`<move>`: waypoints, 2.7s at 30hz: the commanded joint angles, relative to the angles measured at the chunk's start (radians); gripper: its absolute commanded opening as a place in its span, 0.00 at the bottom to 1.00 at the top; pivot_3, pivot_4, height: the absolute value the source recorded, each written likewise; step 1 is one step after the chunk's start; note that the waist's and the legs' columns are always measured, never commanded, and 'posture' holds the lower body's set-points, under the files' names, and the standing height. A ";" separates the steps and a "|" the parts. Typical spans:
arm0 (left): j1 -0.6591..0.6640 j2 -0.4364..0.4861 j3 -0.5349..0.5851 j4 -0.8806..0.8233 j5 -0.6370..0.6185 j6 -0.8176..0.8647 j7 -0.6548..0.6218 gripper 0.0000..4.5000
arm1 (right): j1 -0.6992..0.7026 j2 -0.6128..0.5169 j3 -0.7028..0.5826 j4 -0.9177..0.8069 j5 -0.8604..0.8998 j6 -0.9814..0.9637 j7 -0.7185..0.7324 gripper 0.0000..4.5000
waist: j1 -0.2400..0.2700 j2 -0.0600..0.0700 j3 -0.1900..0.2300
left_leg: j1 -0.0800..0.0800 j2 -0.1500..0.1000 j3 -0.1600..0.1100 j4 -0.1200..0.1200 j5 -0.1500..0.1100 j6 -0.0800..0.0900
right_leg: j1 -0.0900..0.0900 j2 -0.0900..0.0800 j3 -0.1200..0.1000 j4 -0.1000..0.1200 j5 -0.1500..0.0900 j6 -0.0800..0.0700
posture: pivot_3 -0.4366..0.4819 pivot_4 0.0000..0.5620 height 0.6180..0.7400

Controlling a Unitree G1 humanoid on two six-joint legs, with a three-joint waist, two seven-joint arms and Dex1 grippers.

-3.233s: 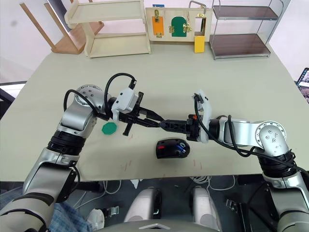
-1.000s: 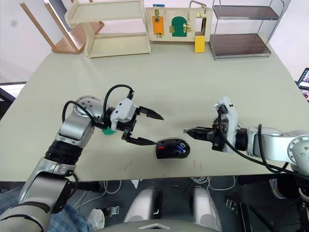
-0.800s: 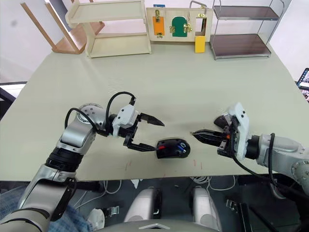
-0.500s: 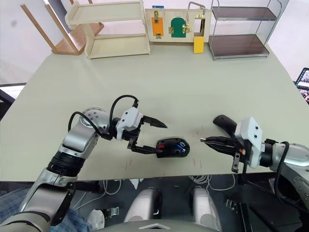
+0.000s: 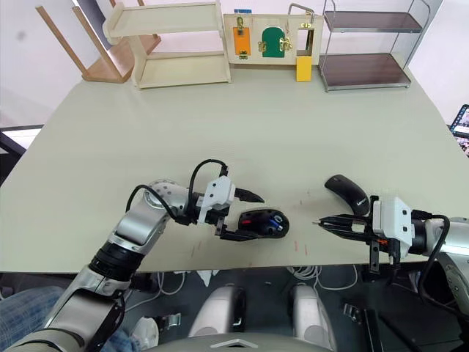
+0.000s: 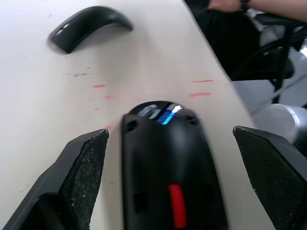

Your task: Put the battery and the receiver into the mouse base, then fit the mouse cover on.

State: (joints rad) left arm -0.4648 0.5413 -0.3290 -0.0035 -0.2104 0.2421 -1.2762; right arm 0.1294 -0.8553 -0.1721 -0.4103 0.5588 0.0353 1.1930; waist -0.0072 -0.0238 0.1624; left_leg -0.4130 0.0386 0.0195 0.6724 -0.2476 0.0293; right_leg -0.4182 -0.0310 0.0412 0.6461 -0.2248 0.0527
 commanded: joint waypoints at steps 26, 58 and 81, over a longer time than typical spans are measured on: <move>-0.069 -0.085 -0.070 0.137 0.082 -0.063 -0.007 0.98 | 0.072 0.091 -0.022 0.049 -0.054 -0.144 0.015 0.00 | 0.001 0.000 0.000 | 0.002 0.000 0.000 0.001 0.000 0.000 | 0.003 0.000 0.000 0.001 0.001 -0.002 | 0.48 0.27 1.00; -0.054 -0.051 -0.073 0.059 0.099 0.042 0.002 0.67 | 0.063 0.114 -0.030 -0.006 0.037 -0.035 -0.057 0.00 | 0.000 0.001 0.000 | 0.004 0.000 0.000 0.001 0.000 0.000 | 0.004 0.000 0.000 0.001 0.001 -0.002 | 0.48 0.27 1.00; -0.131 -0.128 -0.096 0.130 0.146 0.088 0.106 0.67 | -0.764 -0.160 0.202 -0.049 0.469 1.320 -0.621 0.00 | -0.003 0.004 0.001 | -0.001 -0.001 -0.001 0.002 0.000 0.000 | 0.001 -0.002 0.000 0.001 0.002 -0.002 | 0.48 0.27 1.00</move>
State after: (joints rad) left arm -0.5685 0.4175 -0.4193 0.1221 -0.0735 0.3326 -1.1705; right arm -0.5285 -1.0313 -0.0063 -0.4774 0.9911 1.2079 0.5995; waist -0.0103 -0.0193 0.1638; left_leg -0.4140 0.0373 0.0188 0.6740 -0.2476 0.0294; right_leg -0.4182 -0.0331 0.0411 0.6472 -0.2230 0.0506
